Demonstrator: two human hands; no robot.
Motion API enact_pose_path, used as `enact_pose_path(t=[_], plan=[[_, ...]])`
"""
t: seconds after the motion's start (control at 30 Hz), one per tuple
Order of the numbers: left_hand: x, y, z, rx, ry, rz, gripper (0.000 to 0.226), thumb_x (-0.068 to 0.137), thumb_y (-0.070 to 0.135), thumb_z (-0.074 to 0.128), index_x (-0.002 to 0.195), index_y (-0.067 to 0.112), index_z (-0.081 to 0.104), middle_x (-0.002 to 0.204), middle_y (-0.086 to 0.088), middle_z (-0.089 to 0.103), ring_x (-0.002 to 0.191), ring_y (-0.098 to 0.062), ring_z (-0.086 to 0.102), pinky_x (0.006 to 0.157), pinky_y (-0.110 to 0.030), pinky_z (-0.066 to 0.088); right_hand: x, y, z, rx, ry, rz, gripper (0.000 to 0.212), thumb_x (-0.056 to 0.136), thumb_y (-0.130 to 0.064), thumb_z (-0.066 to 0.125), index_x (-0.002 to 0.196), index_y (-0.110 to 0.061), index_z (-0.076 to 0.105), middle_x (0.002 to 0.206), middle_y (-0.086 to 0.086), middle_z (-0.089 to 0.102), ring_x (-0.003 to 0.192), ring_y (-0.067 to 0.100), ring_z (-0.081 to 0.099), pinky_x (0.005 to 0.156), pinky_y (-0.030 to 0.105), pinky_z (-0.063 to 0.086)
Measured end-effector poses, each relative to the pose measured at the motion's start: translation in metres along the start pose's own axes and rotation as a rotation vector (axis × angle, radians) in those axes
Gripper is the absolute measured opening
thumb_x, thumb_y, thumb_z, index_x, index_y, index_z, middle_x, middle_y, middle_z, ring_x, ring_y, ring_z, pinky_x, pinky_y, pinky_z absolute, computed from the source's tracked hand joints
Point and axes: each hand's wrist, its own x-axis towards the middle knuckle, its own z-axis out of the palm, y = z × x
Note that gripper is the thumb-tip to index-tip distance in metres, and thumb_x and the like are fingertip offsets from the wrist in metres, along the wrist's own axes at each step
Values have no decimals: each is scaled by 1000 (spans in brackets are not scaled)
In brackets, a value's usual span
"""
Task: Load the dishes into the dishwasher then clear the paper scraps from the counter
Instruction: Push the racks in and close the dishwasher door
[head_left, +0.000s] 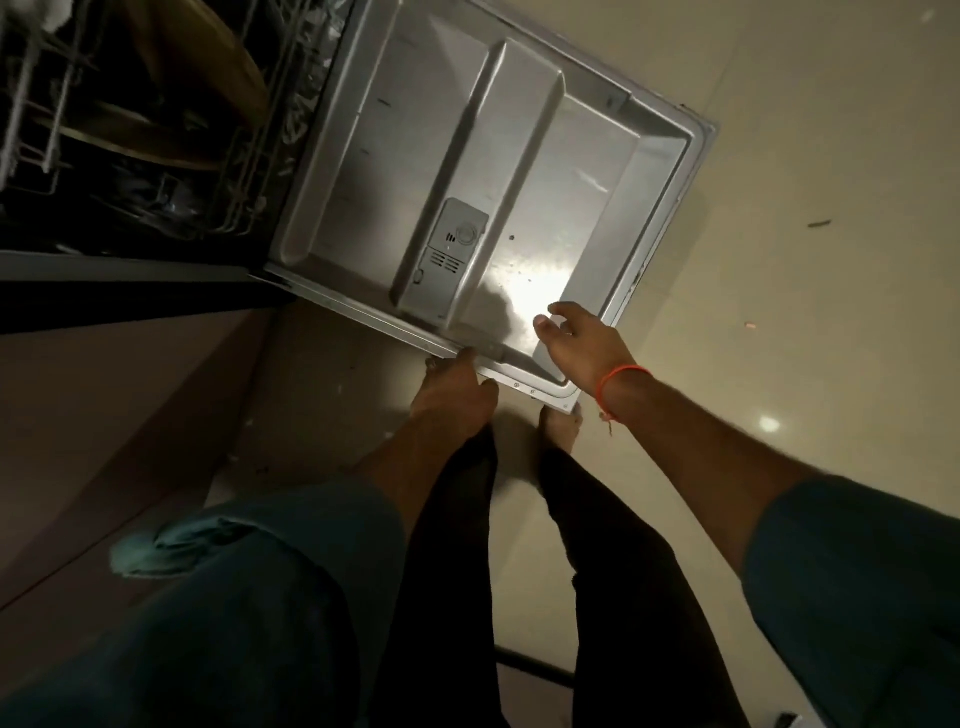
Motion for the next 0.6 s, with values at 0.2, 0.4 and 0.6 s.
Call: enact_pose_path(t=[0.2, 0.4, 0.6], plan=[[-14, 15, 11, -90, 20, -26, 58, 93, 34, 48, 149, 18, 41, 154, -20, 42, 146, -38, 37, 117, -47, 36, 13, -6, -12, -11, -36, -42, 47, 103, -45, 47, 146, -26, 49, 139, 9, 58, 128, 26, 54, 98, 27, 35], [-33, 42, 40, -160, 23, -83, 50, 99, 35, 53, 148, 24, 44, 148, -13, 51, 132, -37, 52, 110, -43, 43, 17, 27, -49, -51, -143, -64, 47, 103, -41, 48, 147, -23, 48, 146, 8, 54, 132, 28, 51, 101, 29, 37], [-45, 97, 75, -159, 20, -114, 55, 102, 35, 54, 153, 21, 39, 149, -13, 50, 137, -35, 47, 112, -42, 38, 25, 83, -133, -44, -131, -33, 45, 101, -46, 49, 140, -23, 56, 138, 6, 60, 130, 26, 54, 100, 27, 37]])
